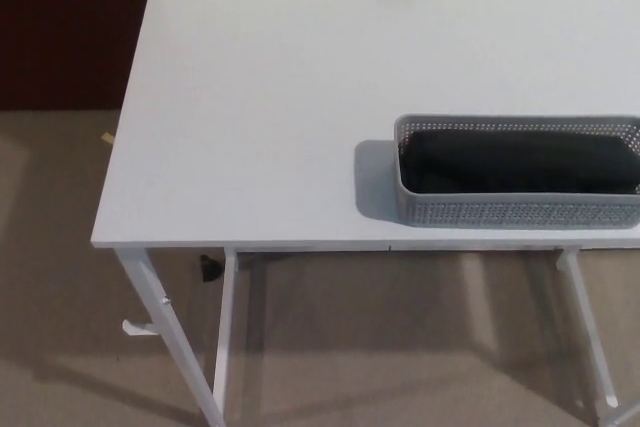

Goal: The robot walk towards a table in front and pick up a black pencil case on the left hand side and put the pencil case into a small container on the right hand side

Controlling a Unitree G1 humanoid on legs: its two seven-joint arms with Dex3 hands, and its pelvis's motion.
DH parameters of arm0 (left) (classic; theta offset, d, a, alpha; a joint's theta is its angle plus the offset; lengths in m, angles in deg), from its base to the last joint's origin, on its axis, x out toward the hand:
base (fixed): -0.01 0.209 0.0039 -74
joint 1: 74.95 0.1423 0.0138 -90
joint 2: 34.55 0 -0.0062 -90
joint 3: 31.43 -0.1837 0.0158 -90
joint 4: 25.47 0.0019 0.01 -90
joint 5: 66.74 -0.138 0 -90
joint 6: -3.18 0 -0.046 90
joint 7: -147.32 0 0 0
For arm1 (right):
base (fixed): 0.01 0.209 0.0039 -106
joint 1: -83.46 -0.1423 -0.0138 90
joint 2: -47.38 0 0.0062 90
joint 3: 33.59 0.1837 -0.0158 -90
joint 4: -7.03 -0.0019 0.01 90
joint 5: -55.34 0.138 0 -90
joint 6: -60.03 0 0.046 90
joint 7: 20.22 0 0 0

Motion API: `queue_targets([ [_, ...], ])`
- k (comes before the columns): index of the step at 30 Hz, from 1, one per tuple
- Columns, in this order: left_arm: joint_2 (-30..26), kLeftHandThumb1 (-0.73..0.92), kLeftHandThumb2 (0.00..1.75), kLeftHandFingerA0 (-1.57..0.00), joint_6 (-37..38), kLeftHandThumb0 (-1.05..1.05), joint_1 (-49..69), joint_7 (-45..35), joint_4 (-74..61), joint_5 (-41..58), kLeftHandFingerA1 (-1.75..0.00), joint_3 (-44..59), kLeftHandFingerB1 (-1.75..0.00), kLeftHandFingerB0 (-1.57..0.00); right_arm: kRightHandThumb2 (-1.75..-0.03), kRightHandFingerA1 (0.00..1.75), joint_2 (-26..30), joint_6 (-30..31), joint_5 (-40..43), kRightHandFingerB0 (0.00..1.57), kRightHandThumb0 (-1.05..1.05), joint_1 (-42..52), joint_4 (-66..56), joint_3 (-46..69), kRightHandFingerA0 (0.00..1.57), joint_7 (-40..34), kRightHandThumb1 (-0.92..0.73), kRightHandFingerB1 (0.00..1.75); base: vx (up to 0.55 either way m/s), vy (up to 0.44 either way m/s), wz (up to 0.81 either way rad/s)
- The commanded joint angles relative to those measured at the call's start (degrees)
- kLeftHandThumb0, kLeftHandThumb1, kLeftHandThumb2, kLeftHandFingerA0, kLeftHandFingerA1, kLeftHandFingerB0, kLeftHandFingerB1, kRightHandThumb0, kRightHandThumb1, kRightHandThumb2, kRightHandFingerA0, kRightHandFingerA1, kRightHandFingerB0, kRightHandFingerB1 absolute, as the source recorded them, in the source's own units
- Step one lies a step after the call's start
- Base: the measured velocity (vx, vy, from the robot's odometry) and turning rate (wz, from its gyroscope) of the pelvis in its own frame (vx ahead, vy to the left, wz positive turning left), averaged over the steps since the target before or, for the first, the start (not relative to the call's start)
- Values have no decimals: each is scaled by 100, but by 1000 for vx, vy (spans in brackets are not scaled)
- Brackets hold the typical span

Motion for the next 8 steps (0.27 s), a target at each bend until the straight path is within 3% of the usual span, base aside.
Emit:
queue_targets([
  [1, -20, 50, 84, -10, 878, -79, -855, 708, 1775, 198, -26, 389, -9, -9, -81, 68, 38, -518, 358, 27, -41, -152, 364, 409, 51, -400, -65, 65, 0, 0, 0],
  [2, -16, 49, 81, -11, 899, -79, -871, 708, 1820, 220, -20, 416, -7, -11, -81, 67, 24, -528, 415, 24, -39, -147, 364, 462, 48, -357, -64, 64, 0, 0, 0],
  [8, -28, 49, 83, -10, 1221, -79, -1039, 786, 2273, 102, -24, 396, -7, -10, -79, 65, 54, -677, 312, 25, -40, -172, 505, 526, 50, -362, -66, 63, 0, 0, 0],
])
